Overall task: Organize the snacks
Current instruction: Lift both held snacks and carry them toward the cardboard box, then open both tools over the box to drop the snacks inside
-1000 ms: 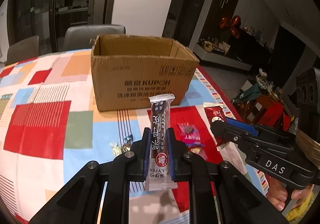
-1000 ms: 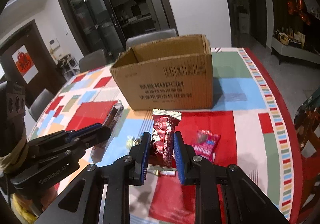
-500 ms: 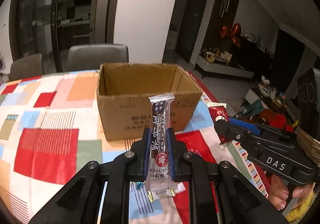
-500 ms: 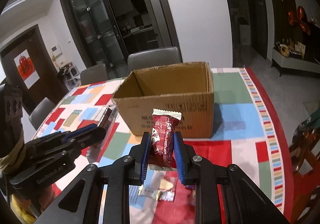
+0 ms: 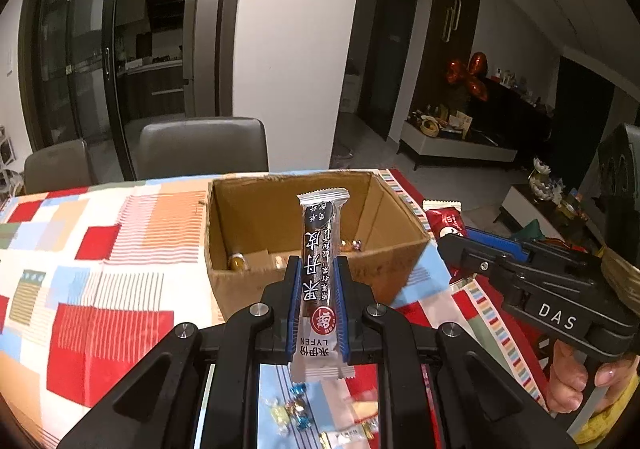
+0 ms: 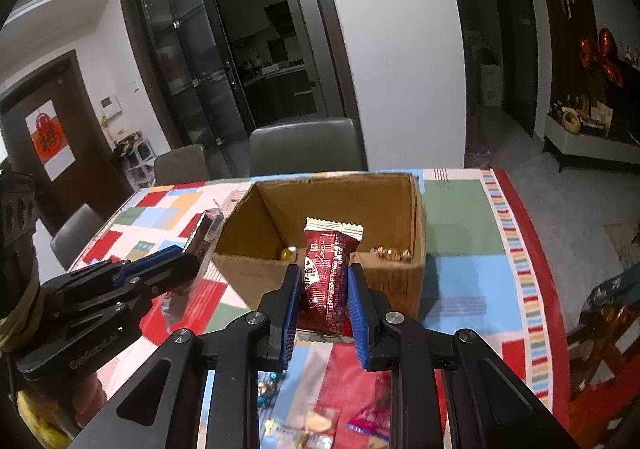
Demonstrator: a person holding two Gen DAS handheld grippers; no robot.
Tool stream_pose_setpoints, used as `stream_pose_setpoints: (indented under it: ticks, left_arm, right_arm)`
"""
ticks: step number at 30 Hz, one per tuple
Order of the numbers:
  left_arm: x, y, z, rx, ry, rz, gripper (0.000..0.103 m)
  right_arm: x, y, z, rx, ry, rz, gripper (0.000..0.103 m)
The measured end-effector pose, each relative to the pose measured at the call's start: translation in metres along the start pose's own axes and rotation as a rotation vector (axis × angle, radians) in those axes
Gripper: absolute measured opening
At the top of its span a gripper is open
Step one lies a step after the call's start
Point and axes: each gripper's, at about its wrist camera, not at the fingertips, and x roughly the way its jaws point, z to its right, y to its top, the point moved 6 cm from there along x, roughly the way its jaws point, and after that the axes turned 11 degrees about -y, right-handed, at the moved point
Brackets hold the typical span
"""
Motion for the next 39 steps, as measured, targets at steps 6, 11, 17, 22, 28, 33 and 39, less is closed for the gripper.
stream_pose_setpoints:
  ticks: [6, 11, 17, 22, 28, 33, 39]
  left_arm:
    - [0.015, 0.017, -0.013, 0.001, 0.008, -0.010, 0.016]
    - [0.027, 0.026, -0.024, -0.009, 0.011, -0.020, 0.016]
    - [0.046, 0.039, -0.033, 0.004, 0.015, -0.021, 0.016]
    - [0.061, 0.044, -0.041, 0.009, 0.029, -0.026, 0.017]
    - [0.064, 0.045, -0.044, 0.039, 0.077, -0.015, 0.034]
    - [0.054, 0.039, -0.040, 0.027, 0.064, -0.008, 0.034]
    - [0.033, 0.030, -0.030, 0.021, 0.073, 0.012, 0.034]
  right_arm:
    - [0.018, 0.016, -0.001, -0.022, -0.010, -0.007, 0.025]
    - [0.034, 0.028, -0.002, -0.042, -0.026, -0.012, 0.025]
    - [0.050, 0.041, -0.005, -0.055, -0.024, -0.024, 0.025]
    - [0.064, 0.045, -0.005, -0.051, -0.026, -0.034, 0.025]
    - [0.079, 0.041, 0.000, -0.036, -0.057, -0.047, 0.037]
    - [0.075, 0.034, 0.000, -0.033, -0.052, -0.053, 0.039]
    - [0.049, 0.027, -0.005, -0.048, -0.040, -0.015, 0.039]
